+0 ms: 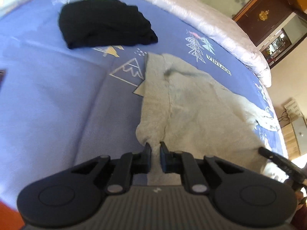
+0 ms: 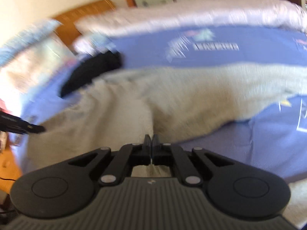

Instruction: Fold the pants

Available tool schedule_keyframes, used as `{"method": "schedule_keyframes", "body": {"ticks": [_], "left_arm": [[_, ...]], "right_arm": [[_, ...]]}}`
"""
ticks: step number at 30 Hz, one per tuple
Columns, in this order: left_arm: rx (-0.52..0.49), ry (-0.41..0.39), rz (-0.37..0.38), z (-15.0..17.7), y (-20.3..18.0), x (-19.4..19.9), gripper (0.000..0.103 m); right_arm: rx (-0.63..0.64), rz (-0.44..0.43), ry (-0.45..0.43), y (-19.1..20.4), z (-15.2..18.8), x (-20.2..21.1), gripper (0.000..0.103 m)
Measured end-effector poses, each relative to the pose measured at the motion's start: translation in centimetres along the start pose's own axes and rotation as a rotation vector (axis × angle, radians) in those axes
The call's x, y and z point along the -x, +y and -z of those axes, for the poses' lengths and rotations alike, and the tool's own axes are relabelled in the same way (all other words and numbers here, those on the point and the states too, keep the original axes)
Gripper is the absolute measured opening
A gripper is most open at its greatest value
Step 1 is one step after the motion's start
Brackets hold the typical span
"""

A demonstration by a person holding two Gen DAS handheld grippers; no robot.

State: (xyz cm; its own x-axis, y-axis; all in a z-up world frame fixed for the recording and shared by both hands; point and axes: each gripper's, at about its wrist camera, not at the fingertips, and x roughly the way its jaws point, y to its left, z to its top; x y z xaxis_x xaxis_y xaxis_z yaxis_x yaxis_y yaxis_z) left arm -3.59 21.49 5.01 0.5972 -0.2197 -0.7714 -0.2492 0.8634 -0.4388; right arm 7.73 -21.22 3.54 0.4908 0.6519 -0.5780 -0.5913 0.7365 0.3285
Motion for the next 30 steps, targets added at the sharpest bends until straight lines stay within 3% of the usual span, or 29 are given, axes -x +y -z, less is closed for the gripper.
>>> {"method": "schedule_keyframes", "body": {"ticks": [3,6,9,12,15,19,22,26,30], "left_arm": [[-0.018,0.059,-0.1,1.9,1.0,-0.2,0.01],[-0.035,0.154,-0.173,3.8,1.8,-1.6,0.029],[-0.025,0.076,-0.168,2.6,2.0,1.0,0.037],[-0.013,-0.064,-0.198,-0.5,1.5,4.0,0.044],[-0.007,-0.146,-0.175,-3.9,-0.1,4.6,0.044],[-0.085,-0.133,-0.11,-7.6,-5.1,-0.4,0.044],[-0.16,-0.108,-0.105,-9.1,-9.0,-7.1,0.044],[-0.197,-0.054,-0.156,-10.2,-11.5,-15.2,0.044],[-0.141,-0.009,-0.19,-10.0,-11.1,-18.8,0.044]], "right_arm": [[0.02,-0.012,0.064,0.6,1.4,0.2,0.003],[0.0,0.052,0.21,-0.1,4.4,-2.9,0.004],[-0.047,0.018,0.181,-1.2,5.0,-2.4,0.01],[-0.102,0.001,0.086,-3.5,3.5,0.4,0.018],[-0.157,0.097,-0.009,-7.4,1.8,3.7,0.023],[-0.288,0.319,-0.093,-14.9,-0.4,7.1,0.023],[-0.394,0.488,-0.164,-21.1,-2.1,9.1,0.025],[-0.646,0.598,-0.258,-30.8,-3.6,10.5,0.033],[-0.801,0.593,-0.288,-37.8,-3.9,8.6,0.033]]}}
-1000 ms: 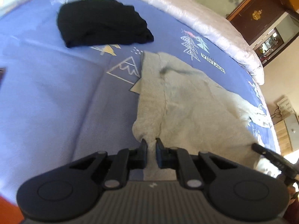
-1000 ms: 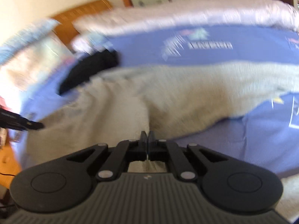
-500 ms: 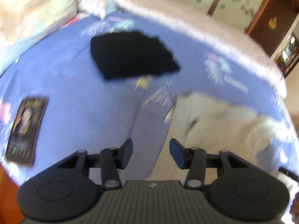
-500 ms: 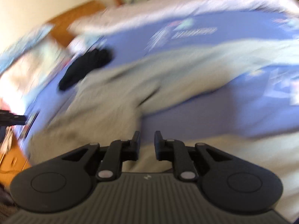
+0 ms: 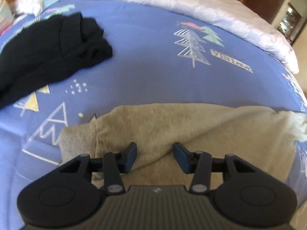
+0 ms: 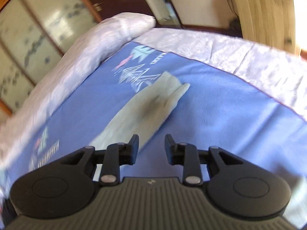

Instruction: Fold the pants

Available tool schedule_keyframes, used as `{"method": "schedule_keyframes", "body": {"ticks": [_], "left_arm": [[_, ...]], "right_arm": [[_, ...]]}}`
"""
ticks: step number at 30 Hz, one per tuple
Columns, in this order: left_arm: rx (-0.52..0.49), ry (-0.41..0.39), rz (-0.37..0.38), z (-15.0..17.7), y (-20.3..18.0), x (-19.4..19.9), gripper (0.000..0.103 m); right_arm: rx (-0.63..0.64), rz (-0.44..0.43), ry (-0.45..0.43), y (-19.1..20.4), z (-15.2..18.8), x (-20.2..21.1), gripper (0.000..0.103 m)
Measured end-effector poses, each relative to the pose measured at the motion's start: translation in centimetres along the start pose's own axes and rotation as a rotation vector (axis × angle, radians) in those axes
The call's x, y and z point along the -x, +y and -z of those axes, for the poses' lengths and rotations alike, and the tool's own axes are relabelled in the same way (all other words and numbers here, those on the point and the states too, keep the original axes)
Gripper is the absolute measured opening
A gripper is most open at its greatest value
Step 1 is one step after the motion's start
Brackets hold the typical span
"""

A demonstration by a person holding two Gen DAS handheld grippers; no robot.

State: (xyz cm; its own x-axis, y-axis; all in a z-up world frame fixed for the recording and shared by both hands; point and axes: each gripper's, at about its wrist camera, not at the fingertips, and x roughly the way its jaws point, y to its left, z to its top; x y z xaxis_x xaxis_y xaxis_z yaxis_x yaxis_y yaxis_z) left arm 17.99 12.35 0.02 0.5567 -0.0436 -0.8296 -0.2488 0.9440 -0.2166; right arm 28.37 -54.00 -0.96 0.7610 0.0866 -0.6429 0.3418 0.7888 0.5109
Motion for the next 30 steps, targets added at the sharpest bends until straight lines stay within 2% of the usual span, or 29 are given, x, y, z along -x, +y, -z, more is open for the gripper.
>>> {"method": "schedule_keyframes", "body": {"ticks": [2,4,5,6,7,8,10,11,13,16,17,18,21,23,25,27,29,30], "left_arm": [[0.004,-0.012,-0.01,0.4,0.2,-0.2,0.045],[-0.008,-0.016,-0.02,0.8,0.0,0.1,0.045],[-0.015,-0.016,-0.028,0.9,0.1,0.0,0.045],[-0.017,-0.016,-0.034,0.8,0.0,0.0,0.045],[-0.014,-0.015,-0.037,0.8,0.1,0.0,0.045],[-0.006,-0.014,-0.037,0.8,0.1,-0.1,0.045],[0.003,-0.013,-0.036,0.6,0.2,-0.5,0.045],[-0.001,-0.013,-0.04,0.6,0.1,-0.5,0.045],[-0.026,-0.018,-0.054,0.7,-0.3,-0.6,0.047],[-0.056,-0.023,-0.069,0.9,-0.9,-0.6,0.05],[-0.05,-0.022,-0.064,0.8,-0.8,-0.4,0.05],[-0.039,-0.017,-0.053,0.7,-0.7,-0.1,0.05],[-0.037,-0.041,-0.009,0.2,-0.3,1.9,0.054],[-0.064,-0.102,-0.023,-0.4,0.0,3.5,0.057],[-0.103,-0.164,-0.092,-1.2,0.4,4.4,0.06],[-0.142,-0.179,-0.169,-2.1,0.8,4.0,0.06],[-0.177,-0.164,-0.216,-2.8,1.3,2.5,0.06],[-0.194,-0.148,-0.232,-3.0,1.5,1.4,0.061]], "right_arm": [[-0.038,0.043,0.0,-0.6,-1.0,-2.8,0.038],[-0.081,0.036,0.018,-0.8,-1.5,-5.3,0.039],[-0.109,0.036,0.03,-1.0,-1.7,-6.6,0.035],[-0.116,0.032,0.041,-1.0,-1.9,-7.3,0.024],[-0.095,0.026,0.054,-0.8,-2.0,-7.5,0.004],[-0.051,0.035,0.03,-0.3,-2.4,-6.8,0.003],[0.016,0.048,-0.088,0.0,-4.0,-3.6,0.003],[-0.001,0.069,-0.124,-0.6,-5.3,-2.8,0.003],[-0.034,0.155,-0.14,-2.2,-6.6,-2.3,0.004],[-0.043,0.236,-0.041,-3.8,-6.4,-3.0,0.02],[-0.054,0.272,-0.048,-4.3,-5.9,-2.5,0.029],[-0.073,0.282,-0.066,-4.7,-5.7,-1.9,0.033],[-0.133,0.352,-0.136,-5.8,-5.2,0.7,0.034],[-0.09,0.333,-0.165,-4.8,-5.8,1.0,0.034],[-0.035,0.272,-0.148,-2.8,-6.4,1.2,0.034],[0.017,0.204,-0.119,0.1,-6.7,0.0,0.036],[0.1,0.166,-0.088,3.4,-6.7,-2.3,0.049],[0.137,0.173,-0.076,4.8,-6.5,-3.7,0.052]]}}
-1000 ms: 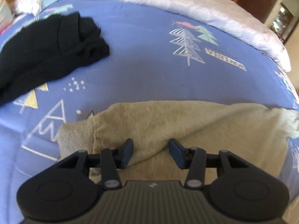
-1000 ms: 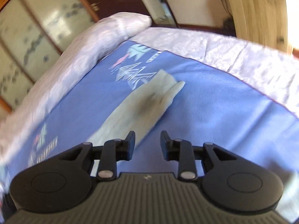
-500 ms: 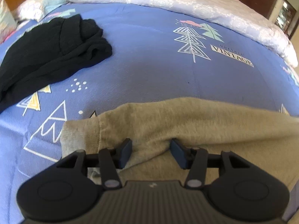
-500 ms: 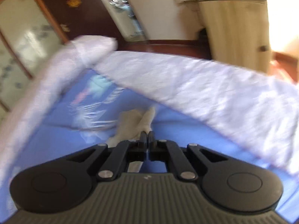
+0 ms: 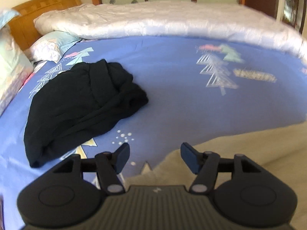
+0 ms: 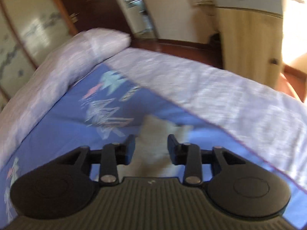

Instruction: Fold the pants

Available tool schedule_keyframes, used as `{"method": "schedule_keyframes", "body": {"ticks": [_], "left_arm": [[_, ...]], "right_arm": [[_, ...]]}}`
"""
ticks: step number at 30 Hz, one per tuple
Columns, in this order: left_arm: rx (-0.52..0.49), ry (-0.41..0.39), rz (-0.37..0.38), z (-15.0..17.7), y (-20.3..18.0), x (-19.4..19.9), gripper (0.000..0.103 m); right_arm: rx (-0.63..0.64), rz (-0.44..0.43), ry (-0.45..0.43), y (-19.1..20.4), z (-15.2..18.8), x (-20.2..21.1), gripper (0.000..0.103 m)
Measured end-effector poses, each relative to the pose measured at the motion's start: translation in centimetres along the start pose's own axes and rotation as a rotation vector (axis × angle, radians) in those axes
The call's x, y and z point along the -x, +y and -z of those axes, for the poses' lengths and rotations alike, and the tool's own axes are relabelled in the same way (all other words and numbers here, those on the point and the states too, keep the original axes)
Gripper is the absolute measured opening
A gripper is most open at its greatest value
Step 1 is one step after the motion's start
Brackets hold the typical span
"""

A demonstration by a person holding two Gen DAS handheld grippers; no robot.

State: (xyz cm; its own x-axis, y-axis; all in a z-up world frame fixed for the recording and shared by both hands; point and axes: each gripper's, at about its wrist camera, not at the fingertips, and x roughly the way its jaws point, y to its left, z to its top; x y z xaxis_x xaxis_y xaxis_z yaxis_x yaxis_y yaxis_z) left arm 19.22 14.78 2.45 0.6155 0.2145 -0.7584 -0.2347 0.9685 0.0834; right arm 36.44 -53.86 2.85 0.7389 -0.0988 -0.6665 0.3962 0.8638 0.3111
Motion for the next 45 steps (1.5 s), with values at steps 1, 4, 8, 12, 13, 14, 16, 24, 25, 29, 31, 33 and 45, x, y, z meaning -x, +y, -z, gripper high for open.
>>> {"method": "schedule_keyframes", "body": {"ticks": [1,4,8,12,13,14,16,24,25,29,31,33,45], "left_arm": [[-0.018,0.023,-0.014,0.1,-0.1,-1.2,0.061],[-0.053,0.1,-0.029,1.1,-0.8,-4.6,0.061],[-0.048,0.043,0.015,1.6,-1.5,-3.9,0.011],[-0.075,0.002,-0.062,2.1,-2.6,-4.1,0.014],[-0.057,-0.005,-0.077,2.2,-2.5,-4.4,0.016],[-0.057,-0.018,-0.09,2.2,-2.5,-4.4,0.017],[-0.061,-0.021,-0.104,2.1,-2.6,-4.5,0.02],[0.022,-0.05,-0.055,2.6,-0.2,1.0,0.039],[0.033,-0.061,-0.037,3.1,0.0,2.3,0.041],[0.016,-0.088,0.03,5.1,0.0,6.8,0.048],[0.002,-0.096,0.049,6.3,0.2,8.7,0.053],[0.006,-0.089,0.051,7.3,0.7,10.0,0.053],[0.383,0.056,-0.09,14.0,12.9,15.9,0.057]], "right_arm": [[0.026,0.02,0.01,1.4,0.0,-1.3,0.056],[0.079,0.118,0.061,3.5,0.5,-5.7,0.06],[0.258,0.235,0.076,4.8,2.8,-8.9,0.016],[0.173,0.197,-0.062,4.5,1.0,-7.4,0.003],[0.147,0.194,-0.093,4.4,0.4,-7.2,0.003],[0.144,0.209,-0.081,4.4,0.0,-7.9,0.003],[0.194,0.237,0.023,4.6,0.3,-10.0,0.008],[0.015,-0.002,-0.057,-1.3,1.9,1.1,0.045],[0.021,-0.019,-0.06,-2.5,2.6,3.2,0.045],[0.02,-0.046,-0.084,-7.5,6.5,12.1,0.045],[0.031,-0.011,-0.108,-10.3,8.5,16.0,0.045],[0.016,0.009,-0.11,-13.3,10.7,19.4,0.046],[-0.275,-0.111,-0.017,-19.1,19.9,22.2,0.047]]}}
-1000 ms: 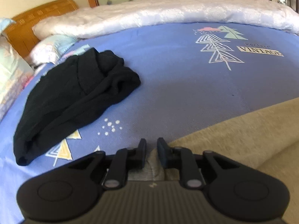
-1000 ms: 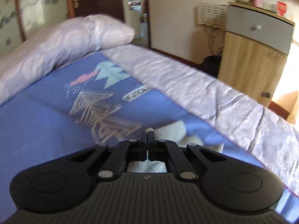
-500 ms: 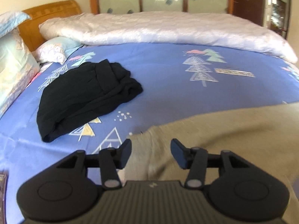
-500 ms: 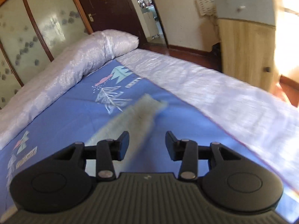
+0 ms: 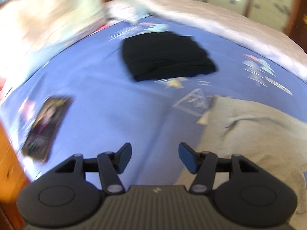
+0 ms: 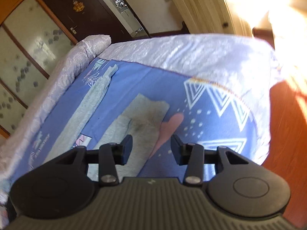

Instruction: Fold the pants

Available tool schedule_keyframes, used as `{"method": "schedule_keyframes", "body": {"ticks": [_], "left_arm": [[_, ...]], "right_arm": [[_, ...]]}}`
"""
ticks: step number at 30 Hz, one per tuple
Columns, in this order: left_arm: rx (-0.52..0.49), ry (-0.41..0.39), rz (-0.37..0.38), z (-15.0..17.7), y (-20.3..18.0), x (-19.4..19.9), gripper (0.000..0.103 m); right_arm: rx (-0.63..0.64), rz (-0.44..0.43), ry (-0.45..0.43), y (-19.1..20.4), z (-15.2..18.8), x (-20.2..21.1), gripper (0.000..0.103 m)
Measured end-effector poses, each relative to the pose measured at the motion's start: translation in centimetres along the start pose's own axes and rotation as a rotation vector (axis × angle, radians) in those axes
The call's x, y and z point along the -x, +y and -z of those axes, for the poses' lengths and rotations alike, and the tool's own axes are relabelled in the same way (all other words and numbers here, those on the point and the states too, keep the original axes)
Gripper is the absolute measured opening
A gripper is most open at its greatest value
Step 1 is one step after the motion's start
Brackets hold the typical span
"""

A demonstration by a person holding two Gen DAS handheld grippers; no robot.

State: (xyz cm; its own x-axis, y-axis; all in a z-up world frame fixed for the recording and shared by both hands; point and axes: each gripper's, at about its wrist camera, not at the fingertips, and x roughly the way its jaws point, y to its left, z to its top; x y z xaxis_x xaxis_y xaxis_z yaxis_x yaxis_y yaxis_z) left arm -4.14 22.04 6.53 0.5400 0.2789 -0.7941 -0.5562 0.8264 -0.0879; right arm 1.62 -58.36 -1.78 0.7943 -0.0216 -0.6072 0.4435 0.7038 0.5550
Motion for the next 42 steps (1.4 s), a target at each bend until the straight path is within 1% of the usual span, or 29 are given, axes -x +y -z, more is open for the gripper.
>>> {"method": "schedule_keyframes", "body": {"ticks": [2,4,5,7,9,10,11,12,13,14,15,16,17,18,19,21,24,26,27,30,32,34,35,36,37,38,39,40,42], "left_arm": [[0.057,0.021,-0.009,0.7,2.0,0.8,0.06],[0.105,0.048,0.012,1.8,3.7,1.3,0.063],[0.128,0.065,0.03,2.3,4.3,1.4,0.064],[0.177,0.11,0.082,3.4,5.2,1.4,0.073],[0.221,0.169,0.163,4.2,5.5,0.7,0.073],[0.234,0.189,0.198,4.5,5.4,0.3,0.074],[0.242,0.206,0.236,4.9,5.1,0.1,0.075],[0.243,0.227,0.28,5.0,4.6,-0.4,0.08],[0.237,0.247,0.311,5.2,4.0,-0.8,0.084],[0.229,0.274,0.349,5.2,3.3,-1.4,0.084],[0.224,0.296,0.382,5.3,2.6,-1.9,0.078],[0.216,0.314,0.399,5.4,1.9,-2.5,0.057],[0.202,0.337,0.402,5.4,1.0,-3.1,0.046],[0.192,0.363,0.395,5.1,0.1,-3.8,0.025],[0.199,0.38,0.409,4.9,-0.5,-4.2,0.018],[0.198,0.347,0.445,3.5,-1.6,-3.3,0.017],[0.184,0.167,0.602,0.6,-2.5,1.6,0.017],[0.147,0.044,0.656,-0.2,-2.4,5.2,0.017],[0.121,0.015,0.664,0.1,-2.3,6.4,0.017],[0.067,0.025,0.683,2.6,-2.3,7.0,0.018],[0.039,0.066,0.633,5.3,-2.6,5.5,0.018],[-0.003,0.166,0.528,8.4,-2.6,2.6,0.019],[-0.007,0.238,0.465,9.9,-2.6,0.7,0.019],[0.01,0.301,0.437,11.2,-2.2,-0.8,0.024],[0.045,0.253,0.462,11.7,-1.5,-0.3,0.026],[0.043,0.259,0.462,11.6,-1.5,0.1,0.028],[0.023,0.268,0.446,11.2,-1.6,0.6,0.032],[0.013,0.261,0.431,10.8,-1.5,1.1,0.043],[0.015,0.239,0.421,10.0,-1.1,2.1,0.047]], "right_arm": [[-0.034,0.008,-0.008,0.0,-0.3,-1.6,0.047],[-0.075,0.002,0.006,-0.2,-0.3,-3.1,0.047],[-0.092,-0.007,0.011,-0.3,-0.2,-3.7,0.047],[-0.127,-0.032,0.013,-0.1,-0.2,-4.5,0.047],[-0.186,-0.058,0.035,-0.2,-0.4,-4.9,0.045],[-0.203,-0.066,0.046,0.0,-0.5,-5.0,0.042],[-0.197,-0.07,0.062,0.5,-0.6,-5.4,0.026],[-0.172,-0.058,0.085,1.1,-0.6,-5.7,0.015],[-0.14,-0.02,0.105,1.8,-0.6,-6.1,0.007],[-0.118,0.014,0.1,2.4,-0.6,-6.0,0.007],[-0.117,0.013,0.081,2.8,-0.9,-5.6,0.007],[-0.133,-0.009,0.056,3.1,-1.5,-4.9,0.007],[-0.152,-0.04,0.029,3.5,-2.4,-4.1,0.007],[-0.164,-0.067,0.009,4.0,-3.3,-3.3,0.007],[-0.168,-0.084,-0.012,4.6,-4.3,-2.6,0.007],[-0.18,-0.138,-0.048,6.0,-6.6,-1.0,0.007],[-0.207,-0.235,-0.137,7.5,-10.2,2.3,0.007],[-0.222,-0.306,-0.218,7.2,-11.6,5.2,0.007],[-0.22,-0.324,-0.246,6.9,-12.0,6.2,0.007],[-0.249,-0.334,-0.282,4.0,-11.2,7.9,0.007],[-0.259,-0.286,-0.275,1.4,-9.2,7.5,0.007],[-0.305,-0.204,-0.203,-1.6,-6.5,5.4,0.007],[-0.346,-0.153,-0.152,-3.4,-4.8,3.8,0.007],[-0.383,-0.104,-0.111,-5.1,-3.2,2.6,0.007],[-0.415,-0.048,-0.069,-6.7,-1.6,1.5,0.007],[-0.443,0.006,-0.026,-8.1,-0.1,0.5,0.005],[-0.481,-0.042,-0.05,-9.1,1.1,0.6,0.005],[-0.529,-0.077,-0.059,-9.7,1.6,0.9,0.006],[-0.563,-0.096,-0.061,-10.0,1.3,1.3,0.015]]}}
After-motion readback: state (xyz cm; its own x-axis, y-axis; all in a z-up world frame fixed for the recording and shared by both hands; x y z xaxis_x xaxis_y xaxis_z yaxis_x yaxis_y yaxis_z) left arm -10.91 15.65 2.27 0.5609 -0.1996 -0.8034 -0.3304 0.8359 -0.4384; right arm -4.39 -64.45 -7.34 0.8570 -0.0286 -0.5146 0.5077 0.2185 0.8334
